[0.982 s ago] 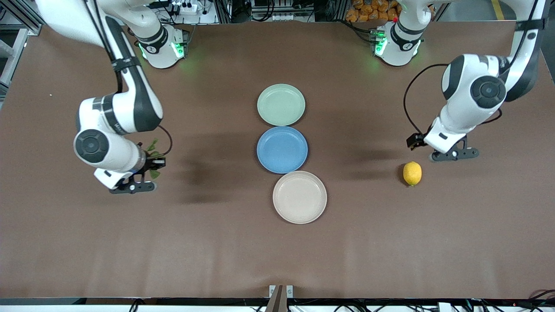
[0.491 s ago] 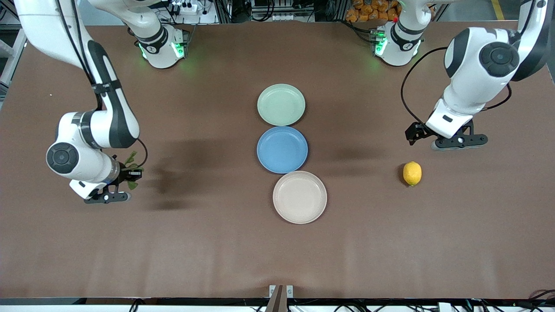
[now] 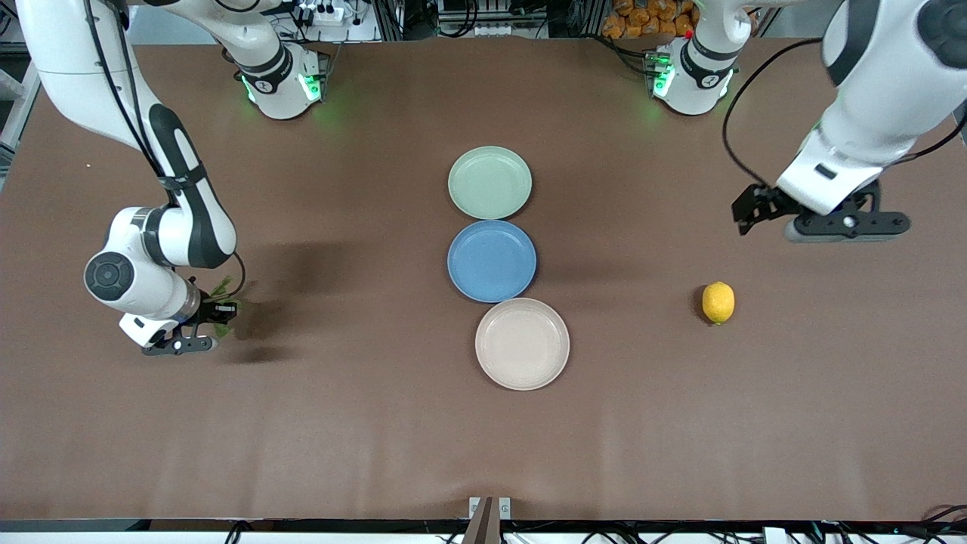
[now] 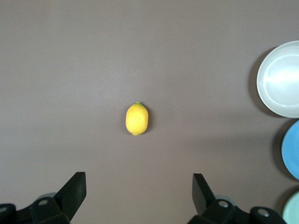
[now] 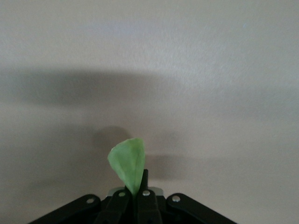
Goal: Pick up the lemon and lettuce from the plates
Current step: 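Raise the left gripper from the lemon while the right gripper lowers the lettuce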
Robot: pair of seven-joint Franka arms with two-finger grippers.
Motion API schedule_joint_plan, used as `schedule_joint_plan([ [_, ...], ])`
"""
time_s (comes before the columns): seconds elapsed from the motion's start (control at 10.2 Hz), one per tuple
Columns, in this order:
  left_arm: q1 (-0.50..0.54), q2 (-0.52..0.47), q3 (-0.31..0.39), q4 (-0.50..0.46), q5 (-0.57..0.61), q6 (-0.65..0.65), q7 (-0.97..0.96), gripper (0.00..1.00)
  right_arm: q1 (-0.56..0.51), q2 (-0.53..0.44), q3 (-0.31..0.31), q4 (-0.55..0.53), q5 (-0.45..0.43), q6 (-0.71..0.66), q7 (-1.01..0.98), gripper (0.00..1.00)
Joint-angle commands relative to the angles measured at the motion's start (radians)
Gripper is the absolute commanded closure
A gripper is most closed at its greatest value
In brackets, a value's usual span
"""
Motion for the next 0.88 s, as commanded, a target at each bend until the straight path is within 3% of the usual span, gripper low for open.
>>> schedule_joint_plan([
  [0.0,0.005,0.026,-0.002,0.149,-0.017,-0.162,0.059,0.0,-0.033,-0.04,0.014,-0.057,-0.012,0.023,-0.04,1.0],
  [0.2,0.006,0.029,-0.002,0.237,-0.064,-0.233,0.059,0.0,-0.029,-0.075,0.014,-0.144,-0.009,0.111,-0.051,1.0],
  [0.79,0.005,0.026,-0.002,0.239,-0.057,-0.27,0.066,0.0,-0.044,-0.163,0.049,-0.246,-0.001,0.099,-0.045,1.0],
])
